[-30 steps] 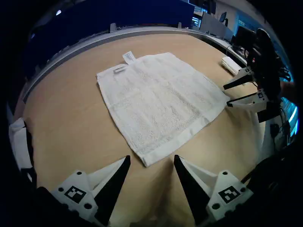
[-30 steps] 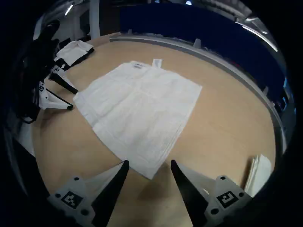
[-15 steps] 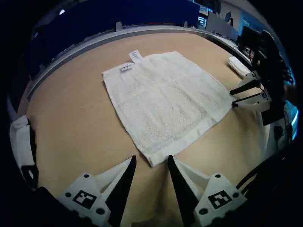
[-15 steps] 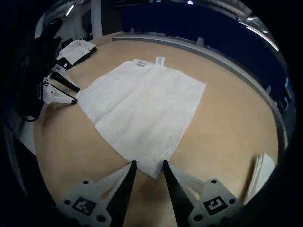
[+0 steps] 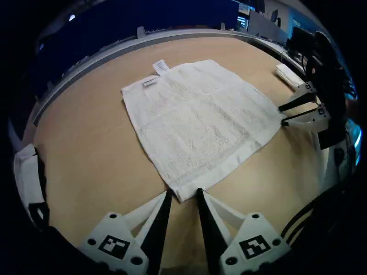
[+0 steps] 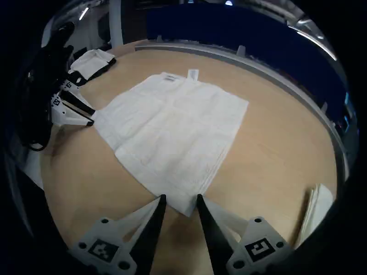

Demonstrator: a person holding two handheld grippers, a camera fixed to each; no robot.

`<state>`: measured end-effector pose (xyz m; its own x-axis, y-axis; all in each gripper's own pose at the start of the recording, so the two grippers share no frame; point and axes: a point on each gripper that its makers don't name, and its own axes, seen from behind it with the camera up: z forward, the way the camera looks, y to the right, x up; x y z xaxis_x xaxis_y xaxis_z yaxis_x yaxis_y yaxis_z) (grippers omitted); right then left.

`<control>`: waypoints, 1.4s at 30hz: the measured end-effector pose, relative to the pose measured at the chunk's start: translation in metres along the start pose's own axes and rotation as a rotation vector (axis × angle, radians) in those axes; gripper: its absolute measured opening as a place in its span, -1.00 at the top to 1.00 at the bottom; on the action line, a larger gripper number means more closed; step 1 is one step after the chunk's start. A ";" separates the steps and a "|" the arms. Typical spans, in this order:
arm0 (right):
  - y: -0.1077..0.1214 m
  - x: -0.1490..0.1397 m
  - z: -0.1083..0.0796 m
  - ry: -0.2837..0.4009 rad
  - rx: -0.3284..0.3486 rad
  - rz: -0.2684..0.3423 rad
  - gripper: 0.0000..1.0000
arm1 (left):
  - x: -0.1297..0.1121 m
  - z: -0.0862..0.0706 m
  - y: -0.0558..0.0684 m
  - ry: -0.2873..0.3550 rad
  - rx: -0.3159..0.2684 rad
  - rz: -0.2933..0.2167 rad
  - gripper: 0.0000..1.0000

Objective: Fold towel

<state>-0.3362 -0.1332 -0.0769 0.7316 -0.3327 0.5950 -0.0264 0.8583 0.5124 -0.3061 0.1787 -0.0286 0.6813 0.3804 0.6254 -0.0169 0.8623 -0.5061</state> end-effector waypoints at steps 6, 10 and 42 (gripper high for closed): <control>-0.002 0.001 0.001 -0.002 0.012 -0.003 0.38 | -0.001 0.000 0.000 -0.001 0.006 -0.015 0.42; -0.002 0.003 0.002 -0.006 0.015 -0.010 0.62 | -0.001 0.000 -0.001 -0.006 0.011 -0.028 0.65; -0.004 0.099 -0.053 0.057 0.017 -0.114 0.75 | 0.045 -0.082 -0.010 0.120 0.019 -0.202 0.86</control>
<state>-0.2276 -0.1488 -0.0523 0.7681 -0.4049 0.4962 0.0482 0.8092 0.5856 -0.2149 0.1601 -0.0445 0.7541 0.1580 0.6374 0.1153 0.9237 -0.3654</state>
